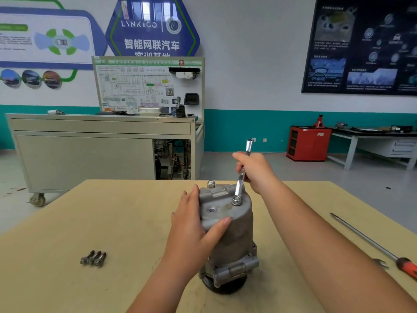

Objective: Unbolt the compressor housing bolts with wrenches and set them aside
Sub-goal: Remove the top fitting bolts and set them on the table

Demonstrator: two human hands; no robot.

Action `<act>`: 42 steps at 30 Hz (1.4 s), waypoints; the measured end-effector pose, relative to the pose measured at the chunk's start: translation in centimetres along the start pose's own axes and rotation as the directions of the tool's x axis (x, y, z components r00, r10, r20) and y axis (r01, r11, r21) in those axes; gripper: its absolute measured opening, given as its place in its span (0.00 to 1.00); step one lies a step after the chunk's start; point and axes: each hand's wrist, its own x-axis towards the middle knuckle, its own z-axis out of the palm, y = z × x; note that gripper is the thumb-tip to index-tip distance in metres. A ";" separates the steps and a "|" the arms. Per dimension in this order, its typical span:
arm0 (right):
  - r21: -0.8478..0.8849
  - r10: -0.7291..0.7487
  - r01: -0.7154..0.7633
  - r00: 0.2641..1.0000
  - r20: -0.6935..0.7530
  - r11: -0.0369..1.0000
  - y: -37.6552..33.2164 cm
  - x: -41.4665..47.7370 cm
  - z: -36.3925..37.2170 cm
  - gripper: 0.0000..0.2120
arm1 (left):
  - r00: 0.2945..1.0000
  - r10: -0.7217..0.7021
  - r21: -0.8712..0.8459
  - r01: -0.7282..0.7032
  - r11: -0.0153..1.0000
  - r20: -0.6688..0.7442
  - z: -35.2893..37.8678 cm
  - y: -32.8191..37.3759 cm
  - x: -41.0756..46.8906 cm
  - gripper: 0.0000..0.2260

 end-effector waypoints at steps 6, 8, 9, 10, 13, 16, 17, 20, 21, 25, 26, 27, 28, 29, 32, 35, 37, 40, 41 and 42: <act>-0.680 -0.009 0.146 0.980 0.201 0.719 -3.8 0.3 2.4 0.06 | 0.999 -0.036 -0.085 0.033 0.996 -0.027 0.2 0.0 -0.2 0.42; -0.849 -0.063 0.230 0.972 0.228 0.476 -4.5 -0.1 3.5 0.07 | 0.997 -0.052 -0.127 0.045 0.991 -0.052 0.4 0.0 -0.3 0.42; -0.883 -0.103 0.276 0.961 0.256 0.379 -4.7 -0.5 4.1 0.08 | 0.996 -0.061 -0.150 0.051 0.987 -0.062 0.5 0.0 -0.3 0.43; -0.891 -0.145 0.338 0.940 0.308 0.303 -4.9 -0.9 4.7 0.08 | 0.995 -0.072 -0.171 0.060 0.983 -0.067 0.5 0.0 -0.3 0.44; -0.792 -0.223 0.603 0.789 0.573 0.097 -4.8 -2.7 6.8 0.07 | 0.994 -0.070 -0.196 0.053 0.979 -0.082 0.6 0.1 -0.3 0.43; -0.606 -0.227 0.794 0.581 0.782 -0.054 -4.6 -4.7 7.9 0.09 | 0.997 -0.022 -0.205 0.006 0.979 -0.078 0.4 0.1 -0.2 0.30; -0.555 -0.242 0.829 0.525 0.816 -0.072 -4.7 -5.4 7.8 0.09 | 0.997 -0.024 -0.220 0.008 0.976 -0.072 0.3 0.0 -0.1 0.29; -0.405 -0.332 0.913 0.364 0.870 -0.059 -3.8 -7.8 6.4 0.12 | 0.996 -0.076 -0.253 0.064 0.965 -0.037 0.4 -0.4 0.0 0.26; -0.347 -0.374 0.937 0.312 0.873 -0.028 -3.0 -9.0 5.8 0.12 | 0.997 -0.071 -0.221 0.062 0.973 -0.035 0.6 -0.6 0.1 0.23; -0.124 -0.707 0.988 0.152 0.691 0.091 1.2 -13.3 1.9 0.14 | 0.998 -0.051 -0.073 0.053 0.996 0.027 0.5 -0.6 0.3 0.26; -0.078 -0.766 0.985 0.168 0.620 0.153 2.4 -13.9 0.5 0.16 | 0.999 -0.038 -0.101 0.040 0.994 0.021 0.4 -0.5 0.2 0.31; -0.029 -0.814 0.974 0.206 0.543 0.226 3.5 -14.5 -0.8 0.16 | 0.999 -0.039 -0.145 0.038 0.989 -0.005 0.3 -0.4 0.0 0.34; 0.018 -0.866 0.954 0.265 0.424 0.300 4.5 -15.0 -2.0 0.16 | 0.998 -0.043 -0.179 0.035 0.983 -0.038 0.3 -0.4 -0.1 0.33; 0.093 -0.898 0.913 0.365 0.245 0.397 5.2 -15.3 -2.9 0.15 | 0.998 -0.042 -0.193 0.030 0.981 -0.055 0.3 -0.4 -0.1 0.32; 0.598 -0.595 0.601 0.766 -0.242 0.530 4.5 -13.8 -4.4 0.16 | 0.997 -0.049 -0.204 0.035 0.978 -0.066 0.6 -0.7 -0.1 0.28; 0.750 -0.093 0.334 0.934 -0.345 0.571 2.1 -8.0 -4.6 0.10 | 0.997 -0.034 -0.213 0.017 0.977 -0.075 0.7 -0.6 -0.1 0.25; 0.604 0.040 0.128 0.965 -0.258 0.787 0.8 -4.3 -3.0 0.07 | 0.996 -0.035 -0.224 0.016 0.974 -0.080 0.6 -0.7 -0.2 0.23; -0.075 0.004 -0.006 1.000 -0.028 0.997 -0.7 -0.8 0.4 0.07 | 0.996 -0.050 -0.232 0.030 0.972 -0.080 0.4 -0.6 -0.3 0.24; -0.314 -0.019 0.040 0.997 0.070 0.949 -1.4 -0.3 1.4 0.07 | 0.996 -0.051 -0.231 0.034 0.972 -0.072 0.4 -0.6 -0.3 0.24; -0.512 -0.034 0.119 0.984 0.172 0.851 -2.1 -0.1 2.5 0.07 | 0.997 -0.051 -0.229 0.036 0.973 -0.060 0.4 -0.6 -0.3 0.25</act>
